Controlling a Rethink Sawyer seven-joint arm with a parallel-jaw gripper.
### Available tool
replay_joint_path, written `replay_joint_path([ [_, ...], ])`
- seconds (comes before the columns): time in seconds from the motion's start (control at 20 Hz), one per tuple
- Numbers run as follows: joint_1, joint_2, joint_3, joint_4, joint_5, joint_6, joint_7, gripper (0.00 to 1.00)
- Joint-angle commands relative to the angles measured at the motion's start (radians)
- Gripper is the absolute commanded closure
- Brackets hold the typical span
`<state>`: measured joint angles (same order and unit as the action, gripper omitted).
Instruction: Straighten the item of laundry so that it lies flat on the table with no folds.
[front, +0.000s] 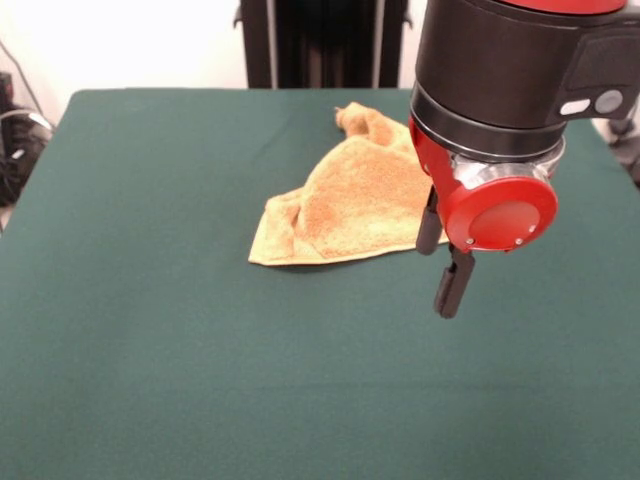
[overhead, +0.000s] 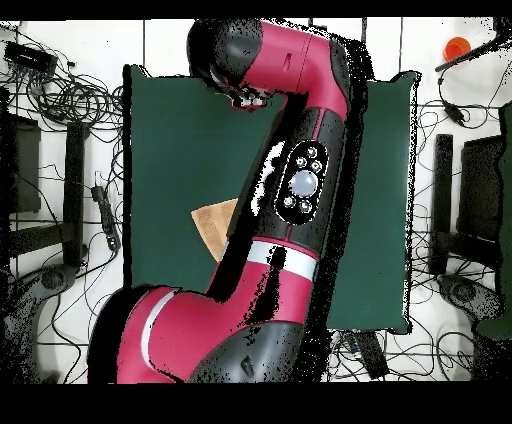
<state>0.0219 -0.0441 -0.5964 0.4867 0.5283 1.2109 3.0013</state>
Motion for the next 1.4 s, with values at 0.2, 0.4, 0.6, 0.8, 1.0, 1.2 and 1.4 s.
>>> replay_joint_path([
  [0.2,0.037,0.0,0.054,0.198,0.024,-0.037,0.347,0.0],
  [0.4,0.047,-0.019,0.061,0.238,0.022,-0.056,0.341,0.0],
  [0.6,0.058,-0.032,0.061,0.271,0.017,-0.073,0.331,0.0],
  [0.8,0.069,-0.046,0.062,0.304,0.022,-0.089,0.335,0.0],
  [1.0,0.082,-0.052,0.064,0.336,0.028,-0.115,0.344,0.0],
  [1.2,0.09,-0.044,0.061,0.331,0.038,-0.119,0.359,0.0],
  [1.4,0.093,-0.03,0.055,0.31,0.047,-0.11,0.375,0.0],
])
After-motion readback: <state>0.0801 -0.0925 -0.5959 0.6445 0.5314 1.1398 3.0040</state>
